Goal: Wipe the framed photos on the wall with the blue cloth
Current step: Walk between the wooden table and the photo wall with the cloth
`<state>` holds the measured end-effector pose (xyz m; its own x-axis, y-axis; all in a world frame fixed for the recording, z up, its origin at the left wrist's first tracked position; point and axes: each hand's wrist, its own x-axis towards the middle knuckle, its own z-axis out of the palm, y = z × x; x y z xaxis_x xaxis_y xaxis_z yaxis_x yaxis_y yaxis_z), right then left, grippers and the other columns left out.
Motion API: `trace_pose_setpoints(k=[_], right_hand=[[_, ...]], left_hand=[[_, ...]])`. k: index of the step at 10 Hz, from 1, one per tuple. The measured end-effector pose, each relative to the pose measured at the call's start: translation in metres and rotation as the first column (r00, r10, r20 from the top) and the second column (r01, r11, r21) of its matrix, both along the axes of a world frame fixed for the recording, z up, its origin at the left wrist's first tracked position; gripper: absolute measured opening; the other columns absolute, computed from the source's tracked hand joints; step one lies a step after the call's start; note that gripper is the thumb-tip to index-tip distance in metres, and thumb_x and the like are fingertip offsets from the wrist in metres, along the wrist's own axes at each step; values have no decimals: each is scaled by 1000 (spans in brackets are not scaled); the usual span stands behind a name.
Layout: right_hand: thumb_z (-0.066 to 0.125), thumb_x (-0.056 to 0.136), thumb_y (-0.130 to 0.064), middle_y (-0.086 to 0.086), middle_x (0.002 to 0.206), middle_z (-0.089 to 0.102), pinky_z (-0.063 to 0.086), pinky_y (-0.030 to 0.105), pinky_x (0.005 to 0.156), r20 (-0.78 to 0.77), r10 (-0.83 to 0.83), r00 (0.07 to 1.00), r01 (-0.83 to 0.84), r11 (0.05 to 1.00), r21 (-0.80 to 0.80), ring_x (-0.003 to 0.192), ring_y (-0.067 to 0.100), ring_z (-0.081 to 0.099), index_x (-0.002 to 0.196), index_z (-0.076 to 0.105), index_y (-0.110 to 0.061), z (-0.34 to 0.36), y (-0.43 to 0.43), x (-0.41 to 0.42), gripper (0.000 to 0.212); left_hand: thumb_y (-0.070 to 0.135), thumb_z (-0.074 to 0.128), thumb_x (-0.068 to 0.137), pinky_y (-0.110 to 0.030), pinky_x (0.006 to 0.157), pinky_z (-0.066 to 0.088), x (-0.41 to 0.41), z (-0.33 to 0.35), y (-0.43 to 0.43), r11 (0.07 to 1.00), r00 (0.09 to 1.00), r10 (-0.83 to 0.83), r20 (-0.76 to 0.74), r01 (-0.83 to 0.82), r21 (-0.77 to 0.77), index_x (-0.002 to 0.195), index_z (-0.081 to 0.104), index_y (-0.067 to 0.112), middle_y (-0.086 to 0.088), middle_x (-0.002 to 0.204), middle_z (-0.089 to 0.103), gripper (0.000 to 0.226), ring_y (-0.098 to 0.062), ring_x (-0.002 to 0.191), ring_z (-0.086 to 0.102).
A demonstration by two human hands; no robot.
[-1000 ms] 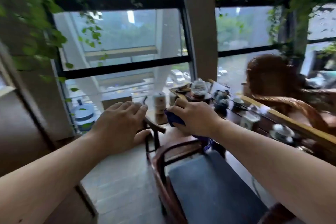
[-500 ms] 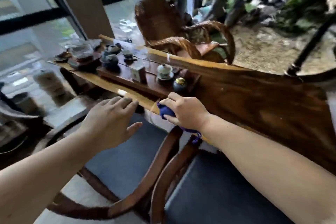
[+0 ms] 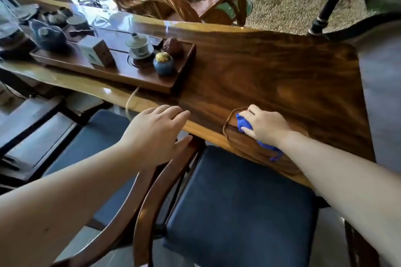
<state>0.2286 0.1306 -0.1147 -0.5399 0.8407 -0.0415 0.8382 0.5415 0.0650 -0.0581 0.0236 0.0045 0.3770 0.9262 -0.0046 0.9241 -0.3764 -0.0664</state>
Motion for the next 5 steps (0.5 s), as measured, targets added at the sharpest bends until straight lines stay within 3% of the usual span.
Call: trace_pose_setpoints(k=[1,2,3,4,5], right_hand=[[46,91,-48,1,113,51,43,31,52,1,-107,994,107,994,-28,77,26,61,131,46,-20,-30,4,19,49],[37,94,-50,2,121,51,47,37,68,-57,-183,982,177,980,-89,99,25,57,139,37,-17,-56,0,30,56],[28,91,-60,8,143,40,36,43,101,-52,-247,968,240,964,-114,128,27,38,146,21,-12,-68,-8,35,74],[19,83,-75,11,156,16,17,50,114,36,-287,957,289,941,-174,142,30,14,149,4,-15,-61,-10,35,90],[17,78,-82,12,158,5,12,54,114,39,-229,973,232,961,-149,144,32,4,149,-2,-20,-36,-12,19,96]], left_hand=[[53,45,86,-41,88,49,7,-19,11,999,1000,-3,-3,3,-32,126,56,12,-6,122,64,59,-28,110,59],[54,43,86,-42,88,49,15,-35,19,998,1000,5,5,-5,-58,128,54,12,-7,124,63,60,-29,113,58],[57,38,86,-43,93,47,23,-45,26,996,1000,9,-1,-9,-84,131,50,13,-7,128,60,64,-29,118,54],[59,35,87,-44,99,43,25,-52,29,995,1000,-4,-14,2,-99,136,46,14,-8,133,56,67,-28,123,50],[62,33,86,-43,104,39,15,-45,25,999,999,5,-52,-7,-47,140,42,13,-9,137,53,73,-27,128,46]])
